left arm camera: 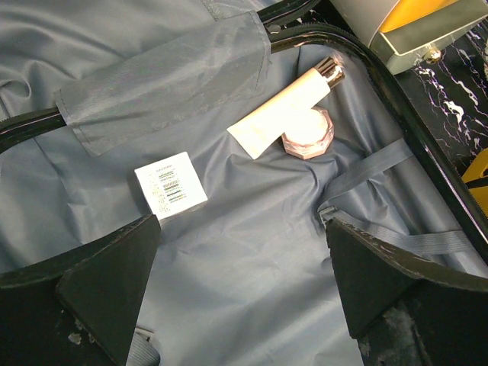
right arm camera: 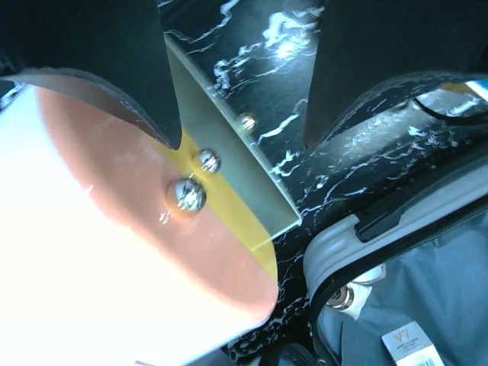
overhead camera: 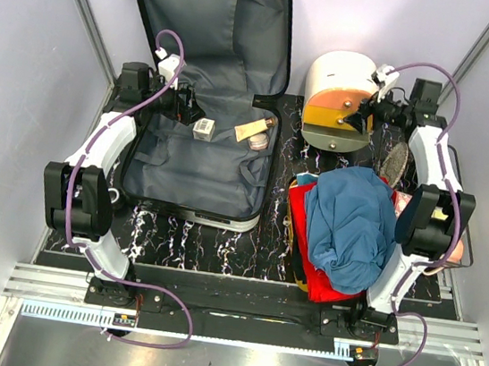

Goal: Open, take out, and arrange the luggage

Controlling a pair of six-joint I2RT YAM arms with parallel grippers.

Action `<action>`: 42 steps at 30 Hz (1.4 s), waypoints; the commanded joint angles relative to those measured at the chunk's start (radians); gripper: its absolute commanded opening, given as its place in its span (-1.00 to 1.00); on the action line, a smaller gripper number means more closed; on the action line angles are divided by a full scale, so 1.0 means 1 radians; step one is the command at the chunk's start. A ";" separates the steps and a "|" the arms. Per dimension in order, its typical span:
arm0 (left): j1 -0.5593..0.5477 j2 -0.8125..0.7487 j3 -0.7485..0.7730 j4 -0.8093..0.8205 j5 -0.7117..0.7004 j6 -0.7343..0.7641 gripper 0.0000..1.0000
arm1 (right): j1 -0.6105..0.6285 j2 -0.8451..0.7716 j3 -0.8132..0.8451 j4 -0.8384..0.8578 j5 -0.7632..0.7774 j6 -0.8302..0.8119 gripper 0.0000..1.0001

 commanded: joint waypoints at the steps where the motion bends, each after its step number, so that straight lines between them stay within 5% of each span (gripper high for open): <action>1: 0.003 -0.056 0.002 0.026 0.037 0.019 0.93 | 0.023 0.086 0.214 -0.355 -0.145 -0.405 0.43; 5: 0.003 -0.052 0.004 0.026 0.035 0.019 0.92 | 0.066 0.172 0.351 -0.587 -0.125 -0.599 0.29; 15: 0.003 -0.038 0.014 0.028 0.032 0.014 0.91 | 0.171 0.321 0.568 -0.770 0.039 -0.827 0.08; 22: 0.003 -0.025 0.021 0.026 0.032 0.015 0.91 | 0.183 0.477 0.757 -0.911 0.154 -0.846 0.11; 38: 0.003 0.008 0.045 0.024 0.042 0.017 0.90 | 0.229 0.572 0.801 -0.944 0.324 -0.821 0.17; 41: 0.003 0.011 0.045 0.024 0.043 0.019 0.90 | 0.229 0.595 0.825 -0.977 0.327 -0.827 0.09; 42: 0.003 0.011 0.045 0.024 0.045 0.020 0.90 | 0.229 0.597 0.826 -0.983 0.318 -0.830 -0.09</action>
